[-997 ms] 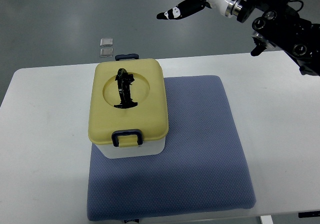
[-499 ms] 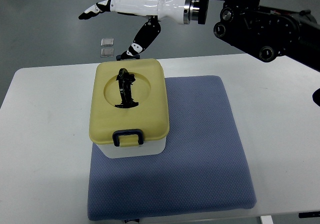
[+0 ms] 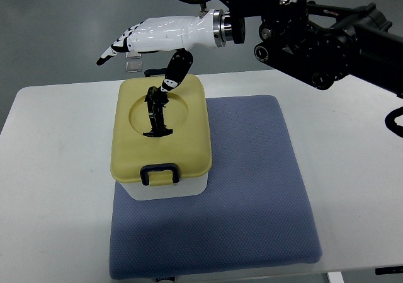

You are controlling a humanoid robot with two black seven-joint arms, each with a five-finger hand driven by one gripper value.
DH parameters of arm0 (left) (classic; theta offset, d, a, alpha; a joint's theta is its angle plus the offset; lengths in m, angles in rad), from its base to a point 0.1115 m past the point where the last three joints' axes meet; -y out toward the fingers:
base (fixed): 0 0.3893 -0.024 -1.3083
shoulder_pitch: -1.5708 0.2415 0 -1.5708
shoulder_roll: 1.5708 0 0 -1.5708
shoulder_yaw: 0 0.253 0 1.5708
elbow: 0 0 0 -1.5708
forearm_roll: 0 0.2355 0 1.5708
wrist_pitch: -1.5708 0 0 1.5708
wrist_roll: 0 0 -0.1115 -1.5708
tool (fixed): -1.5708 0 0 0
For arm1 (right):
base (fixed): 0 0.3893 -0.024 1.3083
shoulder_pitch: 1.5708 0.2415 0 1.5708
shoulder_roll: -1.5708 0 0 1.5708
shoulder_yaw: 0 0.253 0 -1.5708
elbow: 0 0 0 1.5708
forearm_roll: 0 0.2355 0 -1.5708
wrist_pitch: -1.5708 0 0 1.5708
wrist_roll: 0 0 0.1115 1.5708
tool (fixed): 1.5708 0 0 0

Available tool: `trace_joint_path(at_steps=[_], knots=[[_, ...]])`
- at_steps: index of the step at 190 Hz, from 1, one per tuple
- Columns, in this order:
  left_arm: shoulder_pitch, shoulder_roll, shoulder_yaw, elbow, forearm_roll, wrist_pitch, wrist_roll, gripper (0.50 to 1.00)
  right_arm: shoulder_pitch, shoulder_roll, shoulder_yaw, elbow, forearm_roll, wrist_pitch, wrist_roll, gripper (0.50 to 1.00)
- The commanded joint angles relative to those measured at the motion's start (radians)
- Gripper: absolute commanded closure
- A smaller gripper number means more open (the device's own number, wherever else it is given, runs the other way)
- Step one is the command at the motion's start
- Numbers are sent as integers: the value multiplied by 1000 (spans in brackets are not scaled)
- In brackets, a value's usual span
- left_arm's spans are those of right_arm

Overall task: Open white storage box with right hand
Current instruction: 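Lower the right hand onto the black lid handle and close fingers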

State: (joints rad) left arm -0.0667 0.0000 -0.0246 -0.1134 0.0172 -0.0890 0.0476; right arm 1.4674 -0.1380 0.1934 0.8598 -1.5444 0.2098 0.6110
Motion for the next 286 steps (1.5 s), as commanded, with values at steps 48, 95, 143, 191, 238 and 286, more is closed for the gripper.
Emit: trace_joint_path(at_steps=[48, 95, 143, 191, 238, 286], knots=[[1, 0, 0, 0, 0, 0, 0, 500, 7, -9, -9, 35, -82, -9, 0, 587], [1, 0, 0, 0, 0, 0, 0, 500, 8, -35, -11, 36, -108, -9, 0, 587], [1, 0, 0, 0, 1, 0, 0, 500, 7, -71, -15, 71, -118, -10, 0, 587], [-1, 0, 0, 0, 0, 0, 0, 500, -2, -57, -37, 107, -120, -10, 0, 589], [-1, 0, 0, 1, 1, 0, 0, 500, -12, -57, -78, 108, -138, -38, 0, 597], [-1, 0, 0, 1, 0, 0, 0, 500, -15, -51, -92, 114, -146, -49, 0, 615]])
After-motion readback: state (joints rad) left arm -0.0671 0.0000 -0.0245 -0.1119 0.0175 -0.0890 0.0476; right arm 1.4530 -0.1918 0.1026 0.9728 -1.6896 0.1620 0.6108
